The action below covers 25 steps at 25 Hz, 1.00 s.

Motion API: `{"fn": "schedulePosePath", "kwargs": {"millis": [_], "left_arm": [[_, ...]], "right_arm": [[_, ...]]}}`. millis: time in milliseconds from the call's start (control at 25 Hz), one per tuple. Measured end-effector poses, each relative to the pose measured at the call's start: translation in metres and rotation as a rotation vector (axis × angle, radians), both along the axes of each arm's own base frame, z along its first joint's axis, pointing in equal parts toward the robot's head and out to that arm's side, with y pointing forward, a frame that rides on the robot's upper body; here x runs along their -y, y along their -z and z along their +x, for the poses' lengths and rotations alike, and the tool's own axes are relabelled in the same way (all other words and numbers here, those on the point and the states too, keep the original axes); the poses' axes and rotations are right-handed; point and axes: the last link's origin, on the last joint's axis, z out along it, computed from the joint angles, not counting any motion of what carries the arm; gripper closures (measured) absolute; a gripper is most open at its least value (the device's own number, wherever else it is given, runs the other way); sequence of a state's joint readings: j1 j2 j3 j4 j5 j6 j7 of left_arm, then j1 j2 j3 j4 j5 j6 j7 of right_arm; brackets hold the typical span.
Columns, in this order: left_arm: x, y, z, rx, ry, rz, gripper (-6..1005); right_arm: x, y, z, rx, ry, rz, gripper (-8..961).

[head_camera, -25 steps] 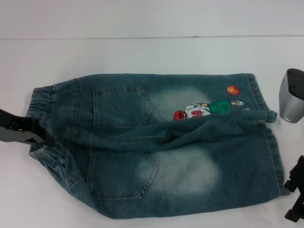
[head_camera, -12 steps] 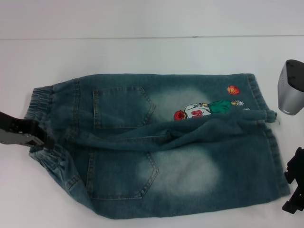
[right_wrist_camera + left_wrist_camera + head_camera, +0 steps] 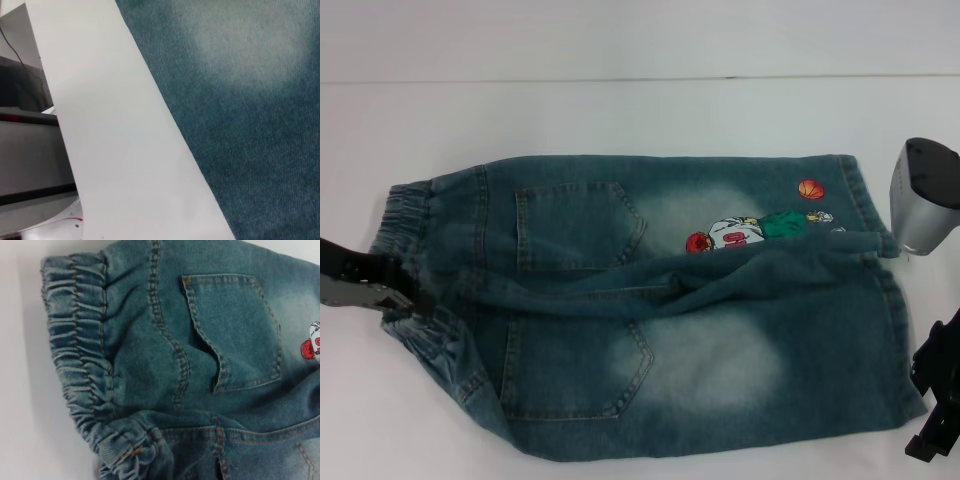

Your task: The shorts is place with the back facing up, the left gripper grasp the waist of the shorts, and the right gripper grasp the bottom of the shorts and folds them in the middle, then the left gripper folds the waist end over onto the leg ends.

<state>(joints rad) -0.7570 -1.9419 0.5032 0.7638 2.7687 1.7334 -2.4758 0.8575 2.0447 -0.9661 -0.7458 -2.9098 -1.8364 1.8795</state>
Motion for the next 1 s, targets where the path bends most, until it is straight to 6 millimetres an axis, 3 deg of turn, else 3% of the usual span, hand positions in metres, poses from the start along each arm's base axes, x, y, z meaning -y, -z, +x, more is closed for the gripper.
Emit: {"fn": "schedulePosePath", "kwargs": {"millis": [240,880,1000], "left_arm": [[0.0000,0.0000,0.0000,0.000,0.002,0.000,943],[-0.0017,-0.0002,0.0010,-0.001,0.007,0.005,943],[-0.0025,-0.0008,0.0017,-0.002,0.010,0.006,942]], "right_arm": [[0.0004,0.0002,0.0002,0.000,-0.009,-0.008,36],[-0.0003,0.0005,0.0006,0.011,-0.016,-0.008,688],[-0.0004,0.0007,0.0006,0.014,-0.017,-0.008,752]]}}
